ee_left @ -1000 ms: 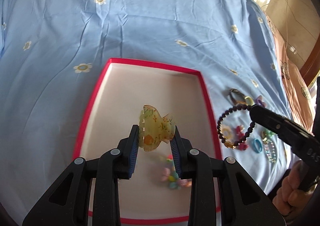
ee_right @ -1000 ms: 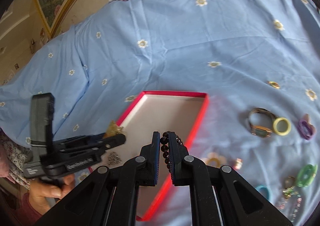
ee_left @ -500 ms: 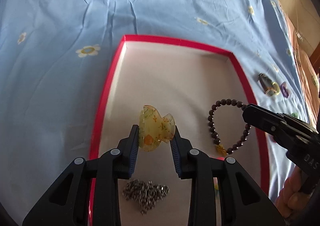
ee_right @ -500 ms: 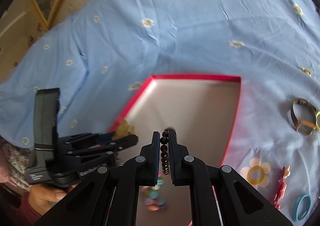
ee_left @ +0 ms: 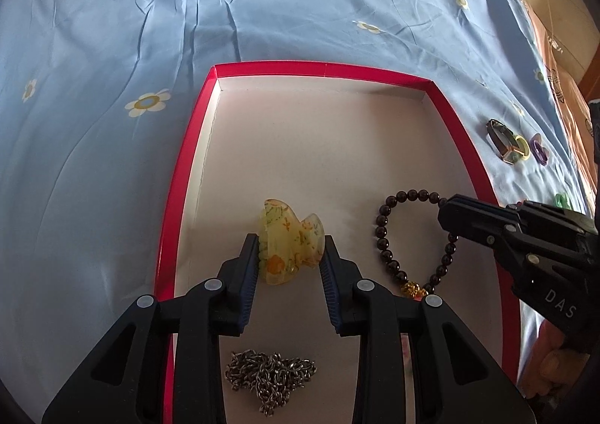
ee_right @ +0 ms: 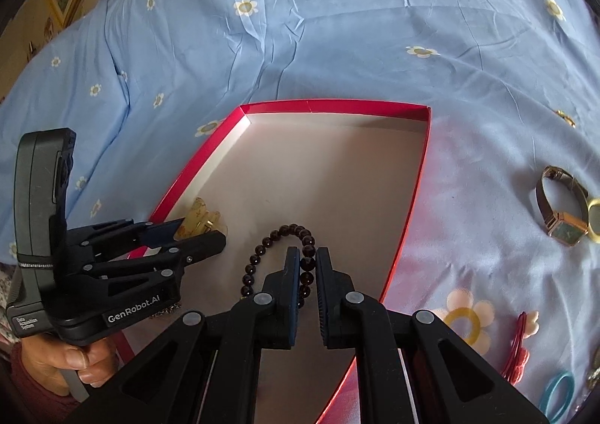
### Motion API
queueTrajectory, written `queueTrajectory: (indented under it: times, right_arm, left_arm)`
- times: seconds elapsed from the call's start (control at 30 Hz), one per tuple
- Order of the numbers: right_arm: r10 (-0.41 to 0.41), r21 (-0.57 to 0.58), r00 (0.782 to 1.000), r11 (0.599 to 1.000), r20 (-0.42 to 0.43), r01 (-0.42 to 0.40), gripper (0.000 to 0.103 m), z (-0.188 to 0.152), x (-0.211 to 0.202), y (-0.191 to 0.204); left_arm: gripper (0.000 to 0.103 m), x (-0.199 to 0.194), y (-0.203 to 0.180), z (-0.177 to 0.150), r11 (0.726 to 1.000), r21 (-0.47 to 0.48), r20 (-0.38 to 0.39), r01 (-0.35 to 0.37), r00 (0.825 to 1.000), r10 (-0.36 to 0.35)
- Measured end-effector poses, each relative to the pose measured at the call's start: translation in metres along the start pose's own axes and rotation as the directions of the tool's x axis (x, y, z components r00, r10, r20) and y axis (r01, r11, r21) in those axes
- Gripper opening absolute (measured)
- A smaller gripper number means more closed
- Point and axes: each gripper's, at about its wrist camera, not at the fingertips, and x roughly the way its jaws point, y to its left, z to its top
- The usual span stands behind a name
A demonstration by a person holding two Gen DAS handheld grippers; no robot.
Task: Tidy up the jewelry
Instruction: 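Carry the yellow clip and black bracelet into the red box and release both, then move both tools back over the remaining jewelry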
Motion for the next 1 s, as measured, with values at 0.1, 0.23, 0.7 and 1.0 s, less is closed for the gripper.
queueTrajectory:
  times: [0.1, 0.23, 0.7, 1.0]
  right_arm:
    - [-0.008, -0.007, 1.0, 1.0, 0.002, 0.008, 0.008, 0.001, 0.001, 0.0]
    - [-0.01, -0.014, 1.0, 1.0, 0.002, 0.01, 0.01, 0.001, 0.001, 0.0]
    - [0.033, 0.039, 0.995, 0.999, 0.097, -0.037, 0.026, -0.009, -0.049, -0.005]
    - [-0.046, 0.164, 0.983, 0.986, 0.178, 0.016, 0.034, -0.055, -0.111, -0.056]
  left_arm:
    - [0.03, 0.0, 0.0, 0.0, 1.0, -0.001, 0.0, -0.001, 1.0, 0.001]
    - [0.036, 0.0, -0.001, 0.0, 1.0, -0.003, 0.0, -0.005, 1.0, 0.005]
    - [0.055, -0.029, 0.005, -0.008, 0.998, -0.066, 0.056, 0.006, 0.998, -0.003]
    - [0.06, -0.062, -0.031, -0.017, 0.992, -0.08, 0.108, 0.094, 0.99, -0.085]
